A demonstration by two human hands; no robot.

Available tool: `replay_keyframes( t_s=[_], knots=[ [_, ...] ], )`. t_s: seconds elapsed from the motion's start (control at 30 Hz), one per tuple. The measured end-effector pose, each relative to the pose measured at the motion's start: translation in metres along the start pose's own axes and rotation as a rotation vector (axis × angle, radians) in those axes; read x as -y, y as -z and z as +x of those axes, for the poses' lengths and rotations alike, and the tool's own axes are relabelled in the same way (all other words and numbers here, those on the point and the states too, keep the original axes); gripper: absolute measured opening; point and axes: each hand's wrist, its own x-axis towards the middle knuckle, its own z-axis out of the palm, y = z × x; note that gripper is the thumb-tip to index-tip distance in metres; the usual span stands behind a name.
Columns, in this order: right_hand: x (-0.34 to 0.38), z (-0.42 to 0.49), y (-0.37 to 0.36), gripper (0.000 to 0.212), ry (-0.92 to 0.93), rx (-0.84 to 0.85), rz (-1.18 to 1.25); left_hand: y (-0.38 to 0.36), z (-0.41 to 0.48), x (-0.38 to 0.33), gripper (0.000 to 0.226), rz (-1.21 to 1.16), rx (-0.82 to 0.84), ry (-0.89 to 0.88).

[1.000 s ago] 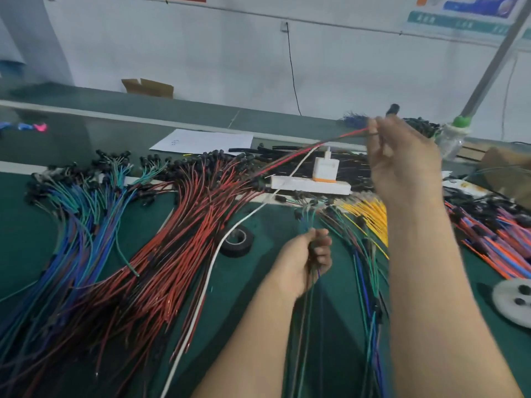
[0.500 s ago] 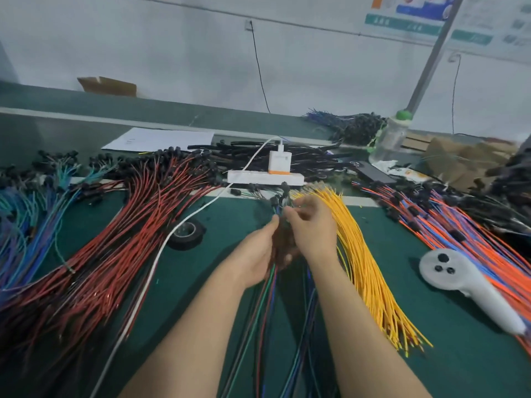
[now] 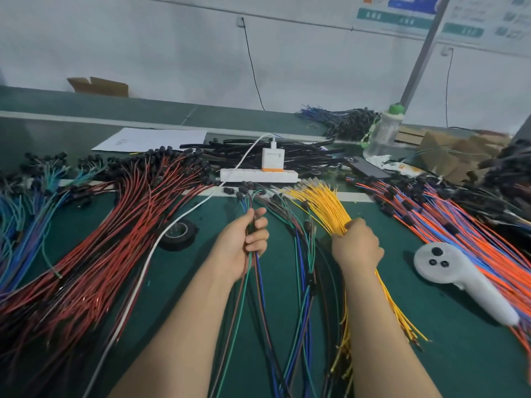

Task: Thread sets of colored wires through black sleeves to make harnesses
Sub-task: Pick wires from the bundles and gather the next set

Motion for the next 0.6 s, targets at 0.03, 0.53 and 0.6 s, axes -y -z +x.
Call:
replay_keyframes(
  t_s=[0.03,0.53,0.6],
  knots=[
    [-0.001,0.002,0.000,0.024,-0.011,-0.013,0.019,0.000,0.000,0.001,0.027,0.011,-0.007,0.008],
    [0.066,-0.062,0.013,0.017,0.539,0.303,0.119,-0.012,-0.008,0.012,0.027,0.319,-0.144,-0.058],
    [0.072,-0.070,0.016,0.028,0.588,0.377,0.091,-0.012,-0.009,0.013,0.027,0.400,-0.212,-0.112]
  ],
)
